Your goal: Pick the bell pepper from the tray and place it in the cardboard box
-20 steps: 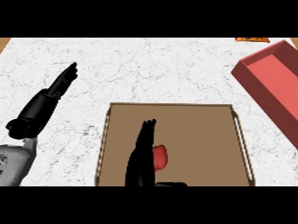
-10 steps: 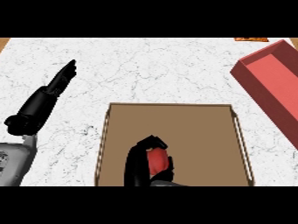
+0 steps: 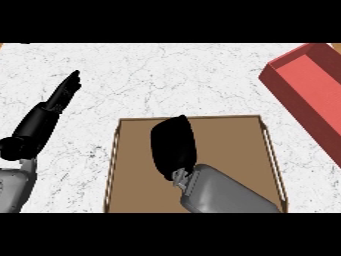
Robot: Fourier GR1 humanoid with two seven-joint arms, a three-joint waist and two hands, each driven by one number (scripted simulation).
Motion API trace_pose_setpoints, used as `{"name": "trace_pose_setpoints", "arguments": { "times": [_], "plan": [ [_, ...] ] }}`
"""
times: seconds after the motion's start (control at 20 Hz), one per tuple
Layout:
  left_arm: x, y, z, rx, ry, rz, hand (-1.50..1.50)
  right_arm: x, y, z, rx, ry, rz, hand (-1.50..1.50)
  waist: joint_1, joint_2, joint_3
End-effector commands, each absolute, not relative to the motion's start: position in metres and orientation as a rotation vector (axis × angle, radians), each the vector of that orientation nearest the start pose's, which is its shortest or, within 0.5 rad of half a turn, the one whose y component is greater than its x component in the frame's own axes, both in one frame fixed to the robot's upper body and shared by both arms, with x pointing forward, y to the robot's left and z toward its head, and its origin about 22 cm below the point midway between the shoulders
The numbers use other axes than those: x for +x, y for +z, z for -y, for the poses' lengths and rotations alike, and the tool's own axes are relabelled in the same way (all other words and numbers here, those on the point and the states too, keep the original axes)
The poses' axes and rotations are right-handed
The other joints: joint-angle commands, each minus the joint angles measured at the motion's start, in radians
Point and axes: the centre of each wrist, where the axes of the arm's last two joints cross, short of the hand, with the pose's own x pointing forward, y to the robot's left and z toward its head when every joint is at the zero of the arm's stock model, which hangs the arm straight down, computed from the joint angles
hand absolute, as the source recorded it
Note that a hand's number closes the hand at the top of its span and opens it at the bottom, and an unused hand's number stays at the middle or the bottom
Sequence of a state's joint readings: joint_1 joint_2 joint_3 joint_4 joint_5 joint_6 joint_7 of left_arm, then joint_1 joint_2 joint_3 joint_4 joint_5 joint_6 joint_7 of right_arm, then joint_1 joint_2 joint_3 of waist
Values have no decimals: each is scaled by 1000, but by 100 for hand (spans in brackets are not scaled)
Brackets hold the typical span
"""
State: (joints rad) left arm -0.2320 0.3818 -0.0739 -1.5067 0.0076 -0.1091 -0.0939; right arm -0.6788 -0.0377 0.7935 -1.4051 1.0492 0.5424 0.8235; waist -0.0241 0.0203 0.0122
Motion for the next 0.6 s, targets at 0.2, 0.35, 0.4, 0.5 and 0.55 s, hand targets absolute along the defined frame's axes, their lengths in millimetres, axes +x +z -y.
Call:
{"name": "trace_pose_setpoints", "arguments": {
  "times": [0.2, 0.35, 0.4, 0.5, 0.55],
  "plan": [
    [288, 69, -273, 84, -517, 1746, 0, 345, 138, 115, -1027, 1283, 1461, 150, 37, -15, -10],
    [290, 59, -273, 83, -539, 1752, 0, 367, 131, 133, -1096, 1283, 1508, 150, 36, -14, -12],
    [289, 57, -262, 84, -544, 1753, 0, 370, 158, 131, -1099, 1230, 1542, 150, 32, -17, -12],
    [285, 64, -280, 88, -530, 1755, 0, 357, 161, 122, -1102, 1162, 1572, 150, 29, -21, -12],
    [297, 67, -261, 106, -542, 1755, 0, 360, 164, 128, -1143, 1090, 1585, 150, 22, -20, -12]
  ]
}}
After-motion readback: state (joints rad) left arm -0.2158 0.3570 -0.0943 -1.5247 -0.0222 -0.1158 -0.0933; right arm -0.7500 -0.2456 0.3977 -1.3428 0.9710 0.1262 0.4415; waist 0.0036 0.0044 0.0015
